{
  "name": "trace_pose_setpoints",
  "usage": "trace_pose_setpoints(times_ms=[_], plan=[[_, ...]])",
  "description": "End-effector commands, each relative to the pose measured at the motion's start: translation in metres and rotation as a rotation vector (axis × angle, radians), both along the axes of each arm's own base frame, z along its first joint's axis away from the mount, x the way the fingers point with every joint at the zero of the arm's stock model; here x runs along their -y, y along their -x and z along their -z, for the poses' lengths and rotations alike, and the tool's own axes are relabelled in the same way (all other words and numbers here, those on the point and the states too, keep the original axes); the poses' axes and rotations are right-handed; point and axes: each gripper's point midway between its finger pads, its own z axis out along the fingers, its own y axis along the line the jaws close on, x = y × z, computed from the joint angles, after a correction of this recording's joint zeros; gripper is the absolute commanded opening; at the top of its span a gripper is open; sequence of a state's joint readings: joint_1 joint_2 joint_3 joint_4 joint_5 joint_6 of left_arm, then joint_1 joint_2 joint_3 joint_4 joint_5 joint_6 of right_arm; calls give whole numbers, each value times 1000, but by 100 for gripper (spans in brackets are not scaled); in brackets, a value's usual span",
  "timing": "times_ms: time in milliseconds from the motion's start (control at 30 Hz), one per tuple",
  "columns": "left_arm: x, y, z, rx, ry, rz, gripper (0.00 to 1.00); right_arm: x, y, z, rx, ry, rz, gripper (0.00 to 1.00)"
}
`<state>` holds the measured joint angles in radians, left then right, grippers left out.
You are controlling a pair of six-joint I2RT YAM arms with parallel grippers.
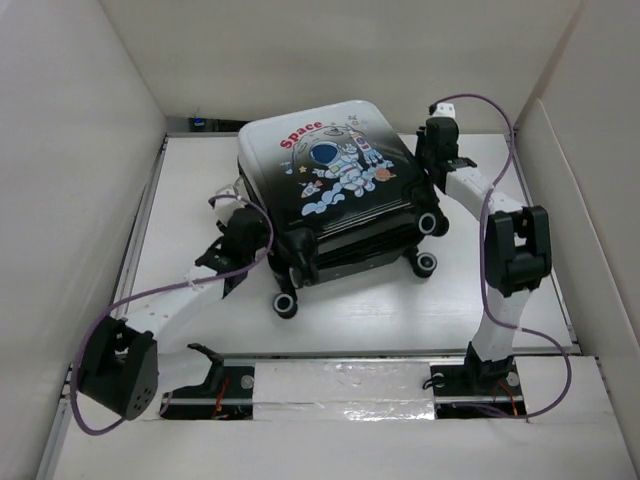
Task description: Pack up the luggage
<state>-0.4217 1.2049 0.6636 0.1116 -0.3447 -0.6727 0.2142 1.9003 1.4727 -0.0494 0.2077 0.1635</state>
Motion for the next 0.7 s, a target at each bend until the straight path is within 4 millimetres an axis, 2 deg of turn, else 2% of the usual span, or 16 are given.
trace_pose_setpoints(times_ms=[0,67,100,133,167,200,233,267,300,333,400,433,500,533,633,667], plan=[[166,102,-2,-112,303,544,46,-183,27,-46,17,-192,-530,31],[172,116,-5,-104,278,543,46,-179,17,-53,5,-174,-519,31],[167,115,-8,-81,250,498,46,-178,12,-74,47,-173,-510,31],[171,123,-14,-63,234,508,47,-167,6,-81,63,-162,-470,32],[163,127,-24,-39,222,489,47,-154,2,-86,71,-157,-437,34],[152,121,-33,5,201,426,48,-143,4,-105,105,-162,-414,36],[149,124,-44,43,205,417,49,-133,6,-105,101,-168,-394,39],[136,128,-59,76,207,395,50,-122,7,-114,126,-177,-377,40],[122,124,-69,123,189,333,52,-103,14,-139,178,-186,-351,43],[110,122,-79,156,196,291,52,-94,20,-131,166,-190,-337,49],[80,127,-105,243,217,212,55,-71,27,-148,209,-192,-297,56],[68,126,-113,279,214,187,57,-61,37,-168,248,-194,-282,62],[42,126,-135,360,241,110,62,-45,47,-172,258,-202,-247,70],[36,125,-143,386,246,88,62,-32,57,-192,300,-215,-223,74],[26,120,-176,476,257,39,63,-18,74,-201,333,-240,-205,76],[29,117,-191,511,256,39,63,-16,90,-221,385,-249,-210,75]])
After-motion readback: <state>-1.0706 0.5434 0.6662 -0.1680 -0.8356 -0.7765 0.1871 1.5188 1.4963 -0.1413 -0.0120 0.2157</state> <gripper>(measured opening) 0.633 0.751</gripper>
